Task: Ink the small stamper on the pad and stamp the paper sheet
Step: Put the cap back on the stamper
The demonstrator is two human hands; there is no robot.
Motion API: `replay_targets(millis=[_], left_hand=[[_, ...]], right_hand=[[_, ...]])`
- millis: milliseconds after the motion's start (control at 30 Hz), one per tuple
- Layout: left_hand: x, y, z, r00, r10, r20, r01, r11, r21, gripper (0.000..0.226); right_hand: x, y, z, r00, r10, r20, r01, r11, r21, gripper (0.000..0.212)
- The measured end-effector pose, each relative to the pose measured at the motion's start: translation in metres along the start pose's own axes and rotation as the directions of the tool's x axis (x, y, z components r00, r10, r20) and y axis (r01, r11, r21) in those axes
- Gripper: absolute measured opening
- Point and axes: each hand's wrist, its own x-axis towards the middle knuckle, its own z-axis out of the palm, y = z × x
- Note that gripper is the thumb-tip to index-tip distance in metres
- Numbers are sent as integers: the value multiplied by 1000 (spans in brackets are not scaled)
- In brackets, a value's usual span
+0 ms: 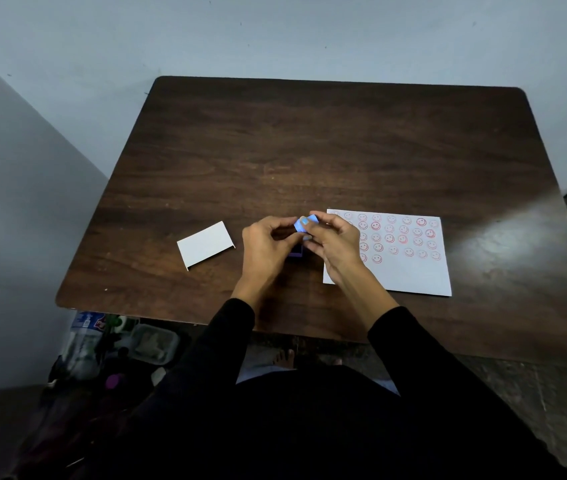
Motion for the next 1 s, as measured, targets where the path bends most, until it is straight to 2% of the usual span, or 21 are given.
replay_targets(millis=[233,367,500,600,800,1000], left_hand=[[1,1,2,1000,-1,7,1,998,55,28],[1,-2,1,999,-7,39,4,998,70,32],[5,-4,0,996,-45,77,40,997,63,48],[8,-7,-3,998,-45,54,41,996,81,41],[8,-15,-6,999,-34,28,31,995,96,28],[11,-23,-7,998,-50,24,48,995,85,26]], right_hand=[[0,-2,-2,1000,27,-7,-27,1000,10,18],[3,2,-3,999,30,-27,-32,996,-82,15],[7,13,-11,984,-94,-148,62,976,-207,16],[8,15,-16,971,-162,-175,92,931,-352,17],[9,12,-24,960,-200,-197,99,898,-429,20],[10,9,-28,945,-265,-189,140,855,-500,17]])
